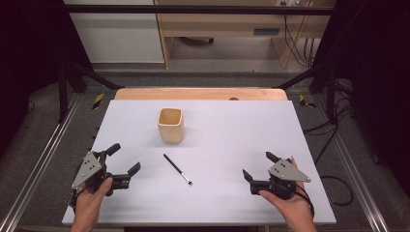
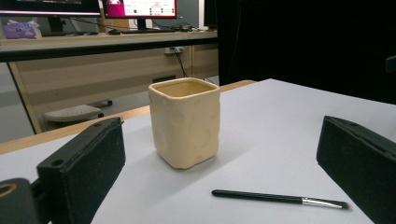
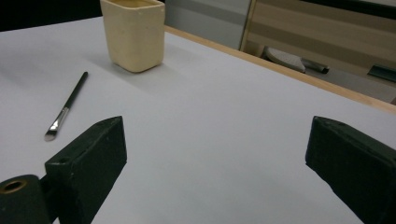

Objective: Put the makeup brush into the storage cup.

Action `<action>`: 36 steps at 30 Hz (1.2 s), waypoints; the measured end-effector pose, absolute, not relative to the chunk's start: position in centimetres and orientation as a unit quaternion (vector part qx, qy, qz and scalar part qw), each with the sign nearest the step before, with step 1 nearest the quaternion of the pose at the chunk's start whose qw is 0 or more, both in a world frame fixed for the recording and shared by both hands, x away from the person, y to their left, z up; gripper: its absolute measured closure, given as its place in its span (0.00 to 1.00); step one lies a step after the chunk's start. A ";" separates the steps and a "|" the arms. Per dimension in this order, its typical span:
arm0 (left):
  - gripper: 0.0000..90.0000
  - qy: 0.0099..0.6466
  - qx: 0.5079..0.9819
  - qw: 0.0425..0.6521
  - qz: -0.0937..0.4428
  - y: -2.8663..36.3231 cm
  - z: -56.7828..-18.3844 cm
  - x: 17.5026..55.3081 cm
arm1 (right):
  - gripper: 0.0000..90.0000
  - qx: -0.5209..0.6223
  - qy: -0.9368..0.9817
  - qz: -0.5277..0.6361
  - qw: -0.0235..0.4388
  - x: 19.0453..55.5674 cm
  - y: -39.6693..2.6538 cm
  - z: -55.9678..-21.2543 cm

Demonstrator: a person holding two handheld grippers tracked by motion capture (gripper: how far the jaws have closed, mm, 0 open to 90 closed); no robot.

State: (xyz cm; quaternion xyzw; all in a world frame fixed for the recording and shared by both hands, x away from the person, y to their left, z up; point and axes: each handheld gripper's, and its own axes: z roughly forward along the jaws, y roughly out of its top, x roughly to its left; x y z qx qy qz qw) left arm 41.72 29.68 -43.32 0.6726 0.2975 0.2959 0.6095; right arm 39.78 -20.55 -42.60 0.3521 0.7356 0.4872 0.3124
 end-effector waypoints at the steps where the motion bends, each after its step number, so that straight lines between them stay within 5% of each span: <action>1: 0.01 0.298 0.672 0.609 0.297 29.7 -43.3 41.7 | 0.06 0.351 0.739 0.485 0.309 39.8 -20.3 -42.4; 12: 0.01 0.293 0.680 0.602 0.300 29.3 -43.4 41.6 | 0.05 0.355 0.781 0.448 0.250 40.7 -17.8 -40.3; 36: 0.01 0.296 0.677 0.600 0.307 29.6 -43.3 41.7 | 0.07 0.350 0.807 0.419 0.223 41.7 -14.4 -38.5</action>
